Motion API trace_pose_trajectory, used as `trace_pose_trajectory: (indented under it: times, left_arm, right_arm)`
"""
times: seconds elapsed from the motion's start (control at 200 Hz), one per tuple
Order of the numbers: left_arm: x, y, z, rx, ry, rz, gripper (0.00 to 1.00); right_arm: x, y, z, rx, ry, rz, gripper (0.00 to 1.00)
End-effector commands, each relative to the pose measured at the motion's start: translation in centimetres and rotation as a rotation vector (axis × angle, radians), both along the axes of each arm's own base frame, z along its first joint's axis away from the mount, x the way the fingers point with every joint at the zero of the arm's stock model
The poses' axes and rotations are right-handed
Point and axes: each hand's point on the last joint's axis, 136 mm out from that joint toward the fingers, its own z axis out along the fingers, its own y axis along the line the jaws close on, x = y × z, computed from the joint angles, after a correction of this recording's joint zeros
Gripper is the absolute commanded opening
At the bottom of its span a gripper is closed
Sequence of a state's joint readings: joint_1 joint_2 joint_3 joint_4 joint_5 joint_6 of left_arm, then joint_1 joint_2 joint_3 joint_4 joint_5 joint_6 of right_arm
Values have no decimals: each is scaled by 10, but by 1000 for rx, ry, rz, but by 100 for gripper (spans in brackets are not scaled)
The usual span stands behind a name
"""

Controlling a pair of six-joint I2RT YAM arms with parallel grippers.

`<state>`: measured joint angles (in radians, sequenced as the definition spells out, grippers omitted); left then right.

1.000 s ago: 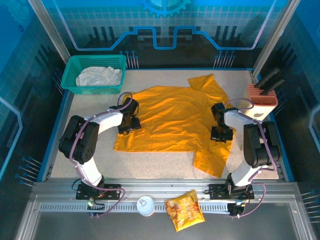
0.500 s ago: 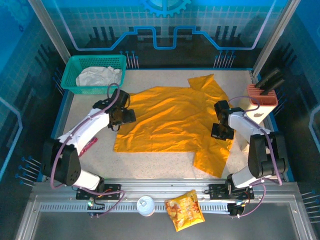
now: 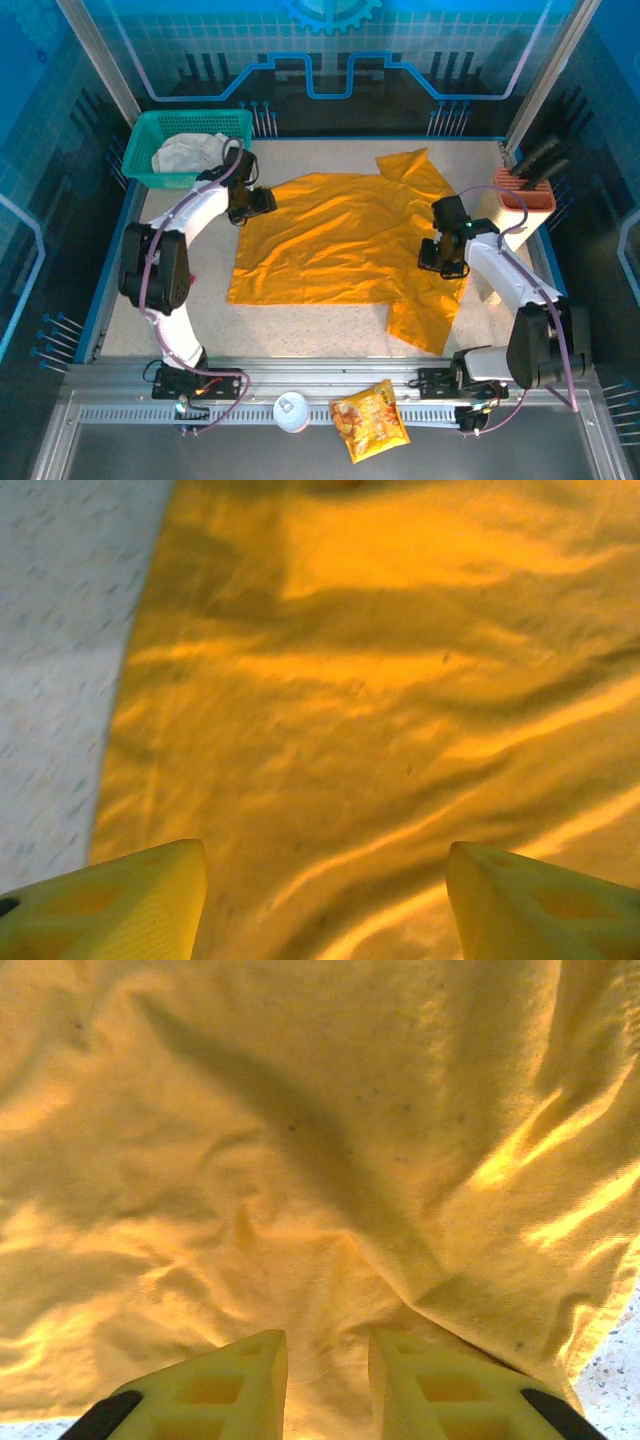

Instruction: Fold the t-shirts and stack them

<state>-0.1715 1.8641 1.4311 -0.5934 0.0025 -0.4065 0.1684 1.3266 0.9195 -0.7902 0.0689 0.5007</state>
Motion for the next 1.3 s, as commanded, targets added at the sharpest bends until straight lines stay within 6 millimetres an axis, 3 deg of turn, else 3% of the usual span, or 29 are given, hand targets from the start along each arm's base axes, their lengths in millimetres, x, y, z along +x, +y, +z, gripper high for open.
trace_pose_trajectory:
  times: [0.0,0.24,0.55,0.771,0.811,0.941,1.041,1.141,1.296]
  left_arm:
    - [36,-19,12,-5,-87,-128,65]
    - [77,-11,-31,222,-10,-277,77]
    - [86,-13,-78,446,130,-496,80]
    - [94,-13,-89,561,146,-561,80]
    - [94,-14,-90,567,145,-567,73]
    - [91,-20,-89,581,136,-581,37]
    - [89,-26,-82,607,115,-587,21]
    - [87,-32,-58,665,61,-570,12]
    - [72,-48,-9,779,-39,-526,8]
  right_arm:
    - [-5,9,4,38,-20,32,30]
    - [-7,12,3,49,-9,44,30]
    - [-5,14,2,50,-3,55,30]
    - [-2,17,4,64,-6,61,30]
    - [-1,17,4,65,-7,61,30]
    - [-1,18,6,71,-12,62,30]
    - [-2,18,9,74,-18,64,30]
    - [-3,18,12,73,-32,64,30]
    - [-5,18,13,77,-39,66,30]
